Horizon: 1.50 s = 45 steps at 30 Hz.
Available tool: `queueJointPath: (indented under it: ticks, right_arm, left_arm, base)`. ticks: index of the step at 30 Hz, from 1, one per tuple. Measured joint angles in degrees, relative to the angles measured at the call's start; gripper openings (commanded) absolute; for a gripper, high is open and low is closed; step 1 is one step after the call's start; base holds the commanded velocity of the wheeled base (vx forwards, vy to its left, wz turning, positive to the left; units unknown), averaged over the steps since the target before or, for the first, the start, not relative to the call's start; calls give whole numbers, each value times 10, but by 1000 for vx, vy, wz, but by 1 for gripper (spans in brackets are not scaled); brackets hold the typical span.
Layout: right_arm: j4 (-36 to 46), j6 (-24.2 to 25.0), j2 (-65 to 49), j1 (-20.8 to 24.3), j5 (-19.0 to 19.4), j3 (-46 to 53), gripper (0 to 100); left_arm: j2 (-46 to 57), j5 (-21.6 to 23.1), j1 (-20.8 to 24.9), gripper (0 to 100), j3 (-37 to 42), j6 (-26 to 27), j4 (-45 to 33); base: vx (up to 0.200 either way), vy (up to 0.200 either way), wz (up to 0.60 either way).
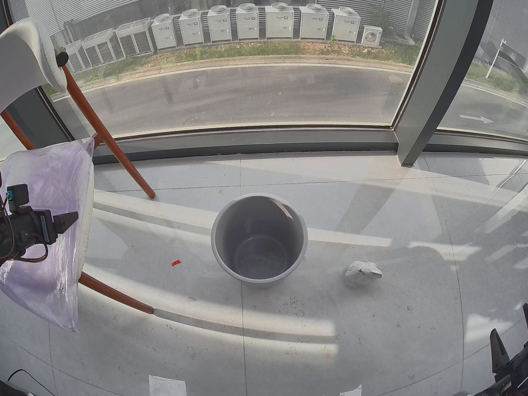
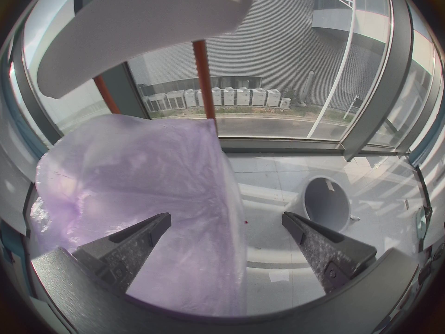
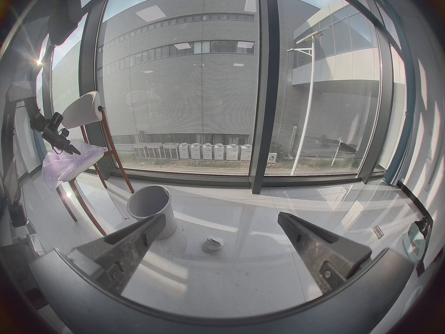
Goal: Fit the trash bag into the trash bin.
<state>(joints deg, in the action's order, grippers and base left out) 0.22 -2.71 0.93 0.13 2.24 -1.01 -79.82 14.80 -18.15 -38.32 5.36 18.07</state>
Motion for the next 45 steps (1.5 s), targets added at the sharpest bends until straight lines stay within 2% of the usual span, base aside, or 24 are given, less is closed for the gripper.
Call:
queueJointPath:
  ticks: [4, 7, 12, 20, 31, 32, 45]
  right_arm:
    - [0, 1, 0, 0, 0, 0, 100]
    - [0, 1, 0, 0, -1, 0, 100]
    - [0, 1, 0, 0, -1, 0, 100]
    - [0, 3, 0, 0, -1, 0, 100]
    - [0, 4, 0, 0, -1, 0, 100]
    - [0, 4, 0, 0, -1, 0, 100]
    - [0, 4, 0, 0, -1, 0, 100]
  left_arm:
    - [-20, -21, 31, 100, 9, 7, 7]
    - [-32, -58, 40, 100, 12, 21, 26]
    - [-51, -100, 56, 100, 17, 82, 65]
    - [-80, -127, 93, 100, 36, 94, 109]
    - [-108, -140, 99, 100, 35, 96, 114]
    - [-110, -144, 99, 0, 34, 95, 114]
    - [-122, -147, 78, 0, 30, 93, 121]
  base:
    - [0, 0, 0]
    - [0, 0, 0]
    - [0, 0, 0]
    - [0, 0, 0]
    - [0, 0, 0]
    - [0, 0, 0]
    - [0, 0, 0]
